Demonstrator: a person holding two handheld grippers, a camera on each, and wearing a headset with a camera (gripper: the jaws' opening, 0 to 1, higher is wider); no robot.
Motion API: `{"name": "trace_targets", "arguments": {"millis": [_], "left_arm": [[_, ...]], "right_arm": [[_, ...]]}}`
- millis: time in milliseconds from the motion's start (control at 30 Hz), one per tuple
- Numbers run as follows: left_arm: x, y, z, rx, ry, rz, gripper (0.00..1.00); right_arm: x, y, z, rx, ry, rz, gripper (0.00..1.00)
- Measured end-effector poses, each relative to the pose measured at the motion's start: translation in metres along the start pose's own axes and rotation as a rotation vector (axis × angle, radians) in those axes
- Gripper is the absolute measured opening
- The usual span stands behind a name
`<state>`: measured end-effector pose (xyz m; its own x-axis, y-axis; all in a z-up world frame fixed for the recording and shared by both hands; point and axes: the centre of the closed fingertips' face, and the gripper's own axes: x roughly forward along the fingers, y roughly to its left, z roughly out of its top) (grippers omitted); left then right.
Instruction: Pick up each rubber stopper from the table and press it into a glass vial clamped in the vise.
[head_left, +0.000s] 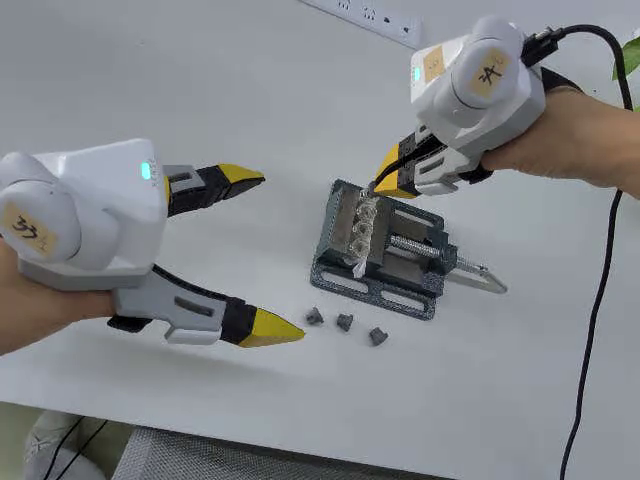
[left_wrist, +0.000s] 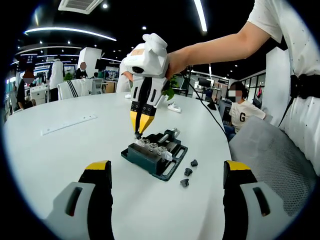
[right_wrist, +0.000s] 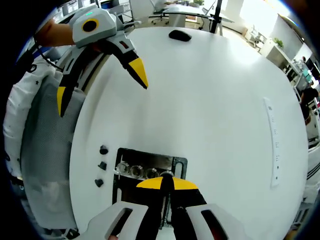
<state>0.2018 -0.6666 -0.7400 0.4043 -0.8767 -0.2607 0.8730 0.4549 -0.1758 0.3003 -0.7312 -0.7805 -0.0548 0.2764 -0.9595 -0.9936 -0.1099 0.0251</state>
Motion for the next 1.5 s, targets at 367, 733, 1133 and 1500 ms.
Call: {"name": "trace_targets", "arguments": {"millis": [367, 733, 1133, 1500], "left_arm": [[0.0009, 0.0031, 0.0028, 0.001, -0.006, 0.003, 0.92], [0.0001, 0.0055, 0.0044, -0.002, -0.013, 0.01, 0.91], [-0.0002, 0.0063, 0.0055, -0.01, -0.019, 0.013, 0.9], [0.0015, 0.0074, 0.006, -0.012, -0.02, 0.013, 0.9]], "right_arm": [[0.0007, 0.0005, -0.0009, 0.019, 0.029, 0.026, 0.0], [0.0008, 0.0029, -0.0011, 0.025, 0.057, 0.036, 0.0], [0.0012, 0.001, -0.0031, 0.012, 0.071, 0.032, 0.0], [0.004, -0.0011, -0.0001, -0.008, 0.112, 0.053, 0.0]]}}
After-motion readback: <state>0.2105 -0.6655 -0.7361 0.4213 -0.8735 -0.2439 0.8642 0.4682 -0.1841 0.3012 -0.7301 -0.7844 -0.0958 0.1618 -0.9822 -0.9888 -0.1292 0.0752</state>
